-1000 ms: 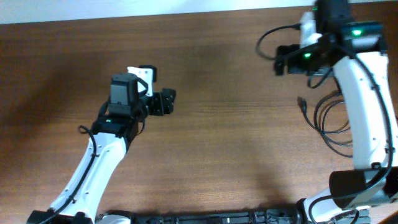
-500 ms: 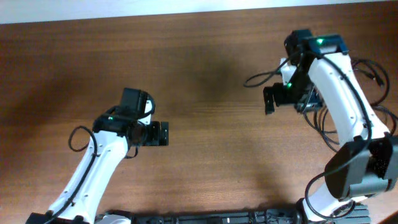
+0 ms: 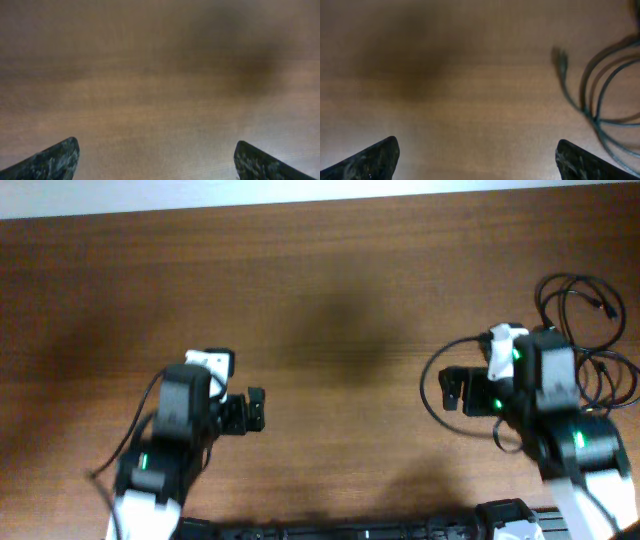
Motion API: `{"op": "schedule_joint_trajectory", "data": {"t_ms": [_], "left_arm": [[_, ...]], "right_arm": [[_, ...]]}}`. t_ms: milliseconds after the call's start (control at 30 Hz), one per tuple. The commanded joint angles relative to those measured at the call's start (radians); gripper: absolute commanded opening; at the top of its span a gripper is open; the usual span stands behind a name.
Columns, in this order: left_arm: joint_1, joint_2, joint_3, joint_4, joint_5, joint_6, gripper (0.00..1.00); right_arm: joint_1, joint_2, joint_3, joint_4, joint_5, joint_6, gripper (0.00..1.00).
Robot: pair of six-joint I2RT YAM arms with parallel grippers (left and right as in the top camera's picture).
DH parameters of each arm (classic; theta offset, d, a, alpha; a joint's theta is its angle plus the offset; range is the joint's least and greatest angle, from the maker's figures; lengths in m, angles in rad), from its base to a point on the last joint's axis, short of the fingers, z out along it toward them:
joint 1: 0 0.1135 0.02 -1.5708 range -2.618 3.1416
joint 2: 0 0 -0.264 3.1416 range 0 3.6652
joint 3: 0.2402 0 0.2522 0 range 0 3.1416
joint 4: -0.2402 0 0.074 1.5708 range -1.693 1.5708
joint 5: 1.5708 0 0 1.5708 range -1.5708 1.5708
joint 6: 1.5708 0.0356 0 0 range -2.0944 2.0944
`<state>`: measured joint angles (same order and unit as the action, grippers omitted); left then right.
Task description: Untangle cables
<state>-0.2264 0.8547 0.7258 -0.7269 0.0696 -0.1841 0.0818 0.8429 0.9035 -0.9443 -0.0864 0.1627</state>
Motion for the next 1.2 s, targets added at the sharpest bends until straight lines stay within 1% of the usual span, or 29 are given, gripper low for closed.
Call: {"op": "schedule_joint_trajectory", "data": {"t_ms": [0,33,133,267,533,1167], "left_arm": [[0.0,-0.307,-0.121,0.065,-0.147,-0.002,0.99],[0.0,-0.41,-0.122,0.052,-0.148,-0.002,0.99],[0.0,-0.484,-0.122,0.052,-0.148,-0.002,0.99],[0.0,-0.484,-0.122,0.046,-0.148,-0.002,0.99],[0.0,-0.484,-0.122,-0.027,-0.148,-0.002,0.99],[0.0,-0.484,-0.122,-0.031,-0.148,-0.002,0.99]], "right_arm": [[-0.004,-0.201,-0.075,0.018,0.039,0.011,0.99],[-0.004,-0.266,-0.076,0.017,0.038,0.011,0.98],[-0.004,-0.303,-0.076,0.014,0.039,0.011,0.99],[-0.004,-0.296,-0.076,0.014,0.038,0.011,0.99],[-0.004,-0.296,-0.076,0.014,0.038,0.011,0.99],[-0.004,-0.296,-0.076,0.014,0.038,0.011,0.99]]}}
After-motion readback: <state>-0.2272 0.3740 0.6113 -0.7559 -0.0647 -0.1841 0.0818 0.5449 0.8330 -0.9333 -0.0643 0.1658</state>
